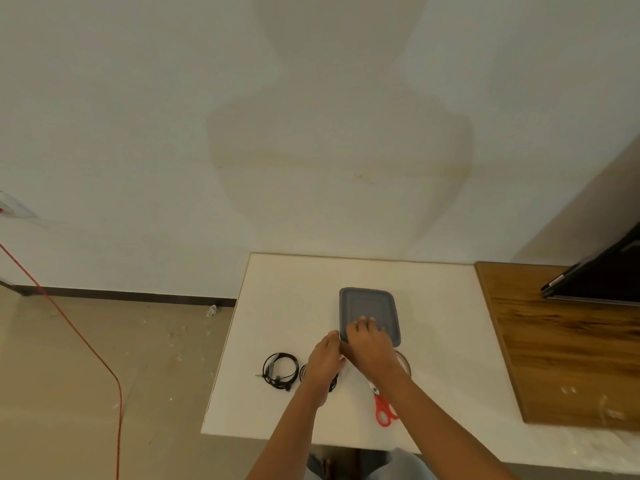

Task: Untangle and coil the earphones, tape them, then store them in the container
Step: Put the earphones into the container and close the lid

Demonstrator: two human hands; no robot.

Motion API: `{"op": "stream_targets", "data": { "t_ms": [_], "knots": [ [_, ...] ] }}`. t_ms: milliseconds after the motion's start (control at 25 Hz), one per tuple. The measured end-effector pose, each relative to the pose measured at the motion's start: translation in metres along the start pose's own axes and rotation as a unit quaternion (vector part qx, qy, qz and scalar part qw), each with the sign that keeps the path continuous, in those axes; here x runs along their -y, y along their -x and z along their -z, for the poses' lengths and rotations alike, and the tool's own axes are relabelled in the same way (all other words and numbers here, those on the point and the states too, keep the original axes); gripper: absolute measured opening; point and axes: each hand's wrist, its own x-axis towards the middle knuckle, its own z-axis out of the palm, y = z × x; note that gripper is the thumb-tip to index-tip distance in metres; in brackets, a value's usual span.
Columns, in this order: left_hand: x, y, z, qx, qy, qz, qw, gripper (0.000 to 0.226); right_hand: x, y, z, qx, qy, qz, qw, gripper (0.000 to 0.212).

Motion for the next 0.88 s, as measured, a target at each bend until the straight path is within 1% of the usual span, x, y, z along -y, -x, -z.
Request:
{"op": "stream_targets", "data": {
  "t_ms": [80,200,280,400,480,560,600,640,720,760,800,840,880],
  "knots": [
    [0.002,0.0,-0.001,0.006,0.009,0.007,1.0,0.057,0.0,0.006,0.001,0.005,0.051,0.025,0.998,0.042],
    [-0.001,0.005,0.005,0.035,0.07,0.012,0.997,0.048,-0.001,0.007,0.007,-0.004,0.081,0.058,0.995,0.05],
    [-0.001,0.001,0.01,0.046,0.087,0.011,0.995,0.048,0.001,0.006,0.01,0.003,0.086,0.067,0.994,0.055],
    [-0.004,-0.003,0.008,0.03,0.094,0.018,0.995,0.055,0.003,0.003,0.006,0.016,0.082,0.071,0.994,0.055],
    [-0.003,-0.008,0.007,0.011,0.091,0.021,0.996,0.058,0.004,0.0,0.005,-0.004,0.09,0.08,0.993,0.049],
    [-0.001,-0.011,0.009,-0.012,0.08,0.033,0.996,0.055,0.003,-0.007,0.004,-0.06,0.086,0.1,0.989,0.042],
    [-0.002,-0.012,0.009,-0.013,0.08,0.032,0.996,0.053,0.002,-0.01,0.003,-0.102,0.081,0.112,0.985,0.039],
    [-0.003,-0.013,0.01,-0.016,0.086,0.026,0.996,0.05,0.001,-0.01,0.006,-0.127,0.065,0.122,0.982,0.036],
    [-0.007,-0.014,0.01,-0.028,0.061,0.011,0.998,0.044,-0.005,-0.009,0.014,-0.224,0.038,0.132,0.965,0.025],
    [-0.01,-0.015,0.01,-0.042,0.047,-0.001,0.998,0.042,-0.008,-0.007,0.018,-0.267,0.009,0.109,0.958,0.022],
    [-0.011,-0.018,0.009,-0.055,0.032,-0.012,0.998,0.04,-0.012,-0.002,0.027,-0.297,-0.053,0.061,0.951,0.03],
    [-0.013,-0.02,0.008,-0.067,0.013,-0.02,0.997,0.041,-0.015,0.002,0.034,-0.323,-0.147,0.005,0.935,0.039],
    [-0.014,-0.022,0.007,-0.077,-0.018,-0.025,0.997,0.044,-0.022,0.007,0.042,-0.335,-0.244,-0.061,0.908,0.042]
  ]
}}
